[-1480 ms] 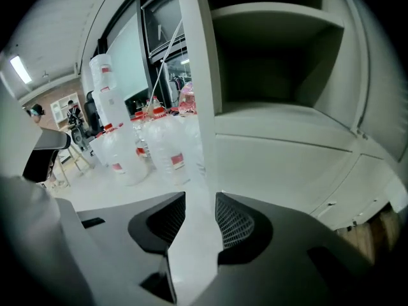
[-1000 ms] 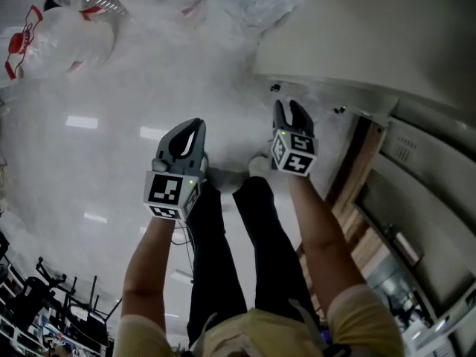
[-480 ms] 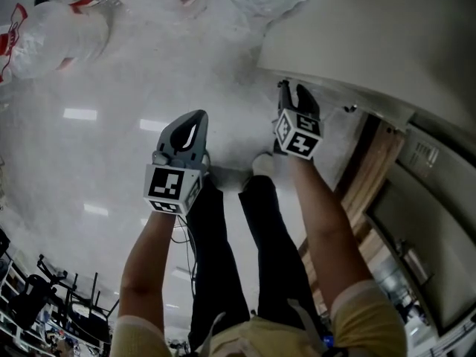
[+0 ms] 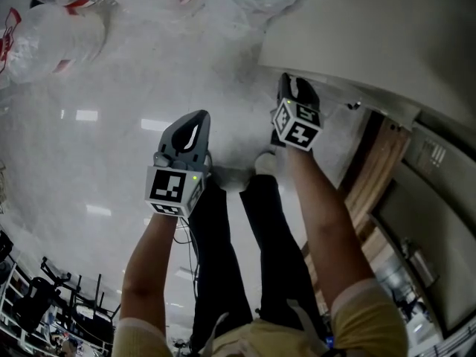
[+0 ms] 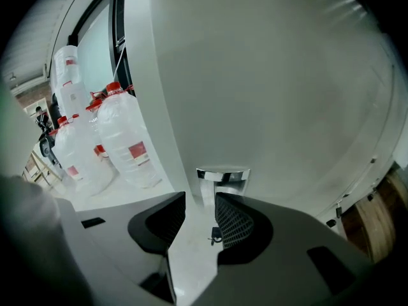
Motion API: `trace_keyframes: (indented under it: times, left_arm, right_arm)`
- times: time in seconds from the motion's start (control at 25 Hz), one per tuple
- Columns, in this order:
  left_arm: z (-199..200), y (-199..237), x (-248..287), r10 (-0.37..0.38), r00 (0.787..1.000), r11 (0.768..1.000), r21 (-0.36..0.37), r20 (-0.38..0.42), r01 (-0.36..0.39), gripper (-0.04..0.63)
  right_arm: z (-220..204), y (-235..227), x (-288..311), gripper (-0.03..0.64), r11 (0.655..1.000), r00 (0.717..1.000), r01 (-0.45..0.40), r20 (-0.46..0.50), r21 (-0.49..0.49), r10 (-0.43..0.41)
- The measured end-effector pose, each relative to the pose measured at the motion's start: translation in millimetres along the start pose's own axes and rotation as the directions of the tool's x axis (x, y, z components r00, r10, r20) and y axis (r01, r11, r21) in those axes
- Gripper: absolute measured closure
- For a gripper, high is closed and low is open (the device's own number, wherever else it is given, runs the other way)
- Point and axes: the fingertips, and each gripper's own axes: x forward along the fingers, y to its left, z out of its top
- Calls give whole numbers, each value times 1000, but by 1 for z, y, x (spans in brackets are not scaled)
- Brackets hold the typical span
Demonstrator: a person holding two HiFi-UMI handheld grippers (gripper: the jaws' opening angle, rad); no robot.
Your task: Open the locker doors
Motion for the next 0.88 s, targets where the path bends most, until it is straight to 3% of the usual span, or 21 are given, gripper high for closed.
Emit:
trace_keyframes:
  times: [0.48,0.88]
  left_arm:
    - [10,-6,-2,-29,1000,999,24,-1,29,591]
    - [12,-23,-3,-74,997,995,68,-18,76,591]
  right_arm:
    - [-6,0,-12,491,998,1000,15,-11,65,-15]
    - [-42,-1,-39,491,998,998,15,-58,59,-11]
